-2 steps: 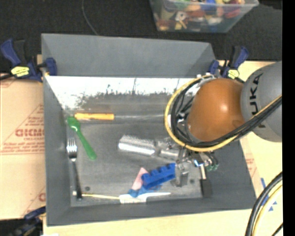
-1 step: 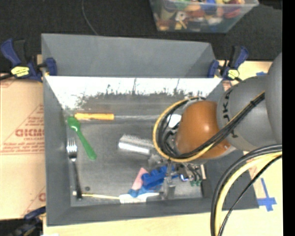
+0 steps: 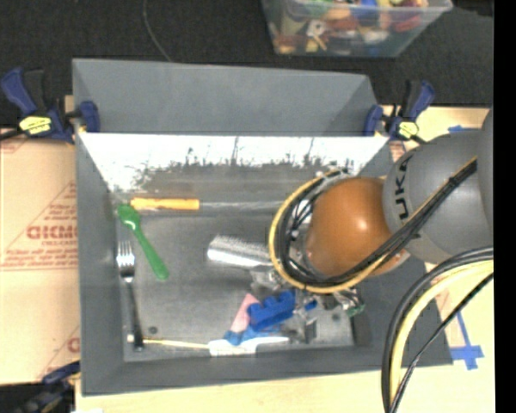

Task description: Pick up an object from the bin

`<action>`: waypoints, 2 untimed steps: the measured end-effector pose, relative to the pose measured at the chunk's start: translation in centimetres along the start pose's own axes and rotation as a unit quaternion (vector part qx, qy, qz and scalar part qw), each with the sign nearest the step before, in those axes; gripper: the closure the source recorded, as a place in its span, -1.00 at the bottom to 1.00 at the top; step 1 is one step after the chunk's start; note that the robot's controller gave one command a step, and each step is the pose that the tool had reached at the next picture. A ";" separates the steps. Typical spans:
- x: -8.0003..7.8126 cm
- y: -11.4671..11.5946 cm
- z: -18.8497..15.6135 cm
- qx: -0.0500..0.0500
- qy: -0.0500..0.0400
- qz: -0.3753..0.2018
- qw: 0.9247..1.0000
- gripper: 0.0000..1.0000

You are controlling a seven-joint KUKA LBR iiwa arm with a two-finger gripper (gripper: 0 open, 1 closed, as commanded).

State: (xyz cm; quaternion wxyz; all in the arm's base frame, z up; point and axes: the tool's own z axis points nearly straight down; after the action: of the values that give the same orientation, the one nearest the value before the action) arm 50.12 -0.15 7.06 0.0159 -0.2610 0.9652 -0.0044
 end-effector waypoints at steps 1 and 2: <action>0.3 -0.1 0.0 -0.004 0.011 0.171 0.985 1.00; 0.3 -0.1 0.0 -0.004 0.011 0.171 0.985 1.00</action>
Offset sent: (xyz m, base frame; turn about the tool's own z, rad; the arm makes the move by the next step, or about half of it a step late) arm 0.0000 0.0000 0.0000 0.0000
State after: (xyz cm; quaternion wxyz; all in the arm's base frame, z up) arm 49.90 -0.37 7.05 0.0052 -0.0920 0.9957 -0.0007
